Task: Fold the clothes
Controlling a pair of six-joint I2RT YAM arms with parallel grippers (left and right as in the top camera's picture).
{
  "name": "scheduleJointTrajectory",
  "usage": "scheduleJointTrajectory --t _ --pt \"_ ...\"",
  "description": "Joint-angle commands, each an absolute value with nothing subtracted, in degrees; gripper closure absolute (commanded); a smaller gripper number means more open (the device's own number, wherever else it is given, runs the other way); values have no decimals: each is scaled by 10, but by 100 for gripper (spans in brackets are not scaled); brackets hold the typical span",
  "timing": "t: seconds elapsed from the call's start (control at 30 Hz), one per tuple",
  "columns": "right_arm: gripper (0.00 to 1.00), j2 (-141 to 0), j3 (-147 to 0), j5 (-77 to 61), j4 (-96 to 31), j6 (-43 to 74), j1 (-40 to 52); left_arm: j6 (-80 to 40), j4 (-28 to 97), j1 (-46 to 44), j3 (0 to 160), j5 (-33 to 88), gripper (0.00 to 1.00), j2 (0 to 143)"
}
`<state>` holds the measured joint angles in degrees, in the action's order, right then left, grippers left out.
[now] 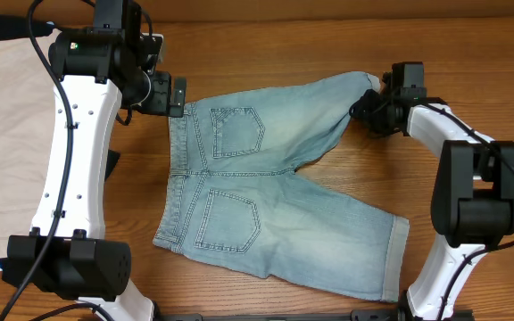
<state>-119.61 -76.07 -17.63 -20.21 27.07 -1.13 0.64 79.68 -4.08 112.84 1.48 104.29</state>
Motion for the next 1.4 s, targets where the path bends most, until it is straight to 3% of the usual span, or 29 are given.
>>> scheduleJointTrajectory --t 0.0,0.77,0.87,0.93,1.17,1.37 --pt "66 -1201 -760 -212 -173 290 -13 19 795 -38 1125 10 0 1049" --pt "63 -1243 -760 -173 -132 307 13 31 792 -38 1125 11 0 1049" --pt "90 -1243 -760 -169 -136 307 13 30 792 -38 1125 11 0 1049" --pt "96 -1243 -760 -166 -136 307 13 30 792 -38 1125 11 0 1049" --pt "96 -1241 -765 -166 -150 307 4 30 793 -38 1125 11 0 1049" --pt "96 -1197 -791 -166 -237 276 -49 30 790 -38 1125 11 0 1049"
